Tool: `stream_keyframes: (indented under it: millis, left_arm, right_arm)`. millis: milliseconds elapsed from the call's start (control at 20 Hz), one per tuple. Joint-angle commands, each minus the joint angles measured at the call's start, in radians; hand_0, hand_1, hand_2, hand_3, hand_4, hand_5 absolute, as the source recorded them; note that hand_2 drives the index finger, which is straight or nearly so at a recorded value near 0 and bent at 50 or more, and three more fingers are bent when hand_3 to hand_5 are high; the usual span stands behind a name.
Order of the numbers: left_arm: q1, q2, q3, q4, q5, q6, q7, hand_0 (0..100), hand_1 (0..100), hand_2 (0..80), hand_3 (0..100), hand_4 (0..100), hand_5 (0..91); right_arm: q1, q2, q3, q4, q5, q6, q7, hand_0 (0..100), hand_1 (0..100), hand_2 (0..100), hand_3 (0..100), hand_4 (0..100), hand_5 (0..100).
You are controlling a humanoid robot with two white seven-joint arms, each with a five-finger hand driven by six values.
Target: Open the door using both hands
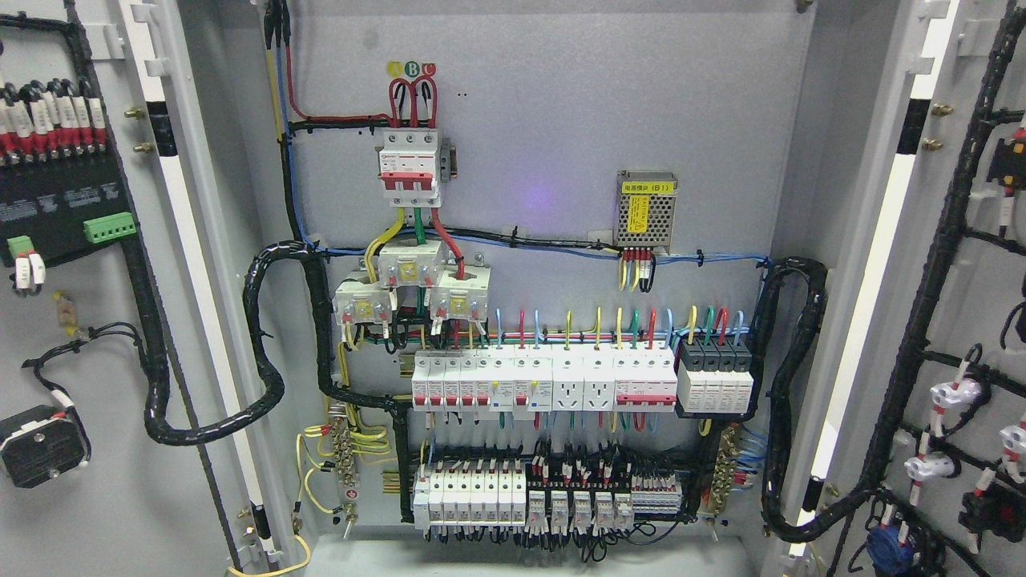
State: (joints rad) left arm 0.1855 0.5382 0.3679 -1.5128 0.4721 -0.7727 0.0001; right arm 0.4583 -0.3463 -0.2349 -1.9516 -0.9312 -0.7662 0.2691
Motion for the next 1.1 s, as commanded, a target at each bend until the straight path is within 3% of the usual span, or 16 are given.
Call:
stream_keyframes:
  millis: [0, 200, 451, 852, 1052]
  left_arm:
    - [-0.164, 0.250, -0.035, 0.400, 0.017, -0.907, 0.003, 0, 0, 0.0, 0, 0, 0.0]
    - [-0.271, 0.256, -0.159, 0.508, 0.016, -0.890, 0.001, 0, 0, 0.0, 0, 0, 0.0]
    - [-0.331, 0.252, -0.234, 0.594, 0.016, -0.830, 0.001, 0, 0, 0.0, 0, 0, 0.0]
    - [-0.317, 0.246, -0.238, 0.443, 0.020, -0.827, 0.001, 0, 0, 0.0, 0, 0, 0.0]
    - [-0.221, 0.244, -0.189, 0.213, 0.026, -0.829, 0.001, 0, 0, 0.0, 0, 0, 0.0]
  right_arm:
    - [0.002, 0.006, -0.017, 0.037, -0.001, -0.002, -0.001, 0, 0, 0, 0, 0, 0]
    - [0.002, 0.004, -0.003, -0.001, 0.002, -0.002, 0.001, 0, 0, 0, 0, 0, 0]
    - [0.022, -0.006, 0.091, -0.067, 0.003, -0.004, 0.002, 0, 0, 0, 0, 0, 0]
    - [0.042, -0.039, 0.186, -0.090, 0.017, -0.005, 0.016, 0, 0, 0, 0, 0, 0]
    - [0.065, -0.045, 0.273, -0.084, 0.067, -0.005, 0.016, 0, 0, 0, 0, 0, 0]
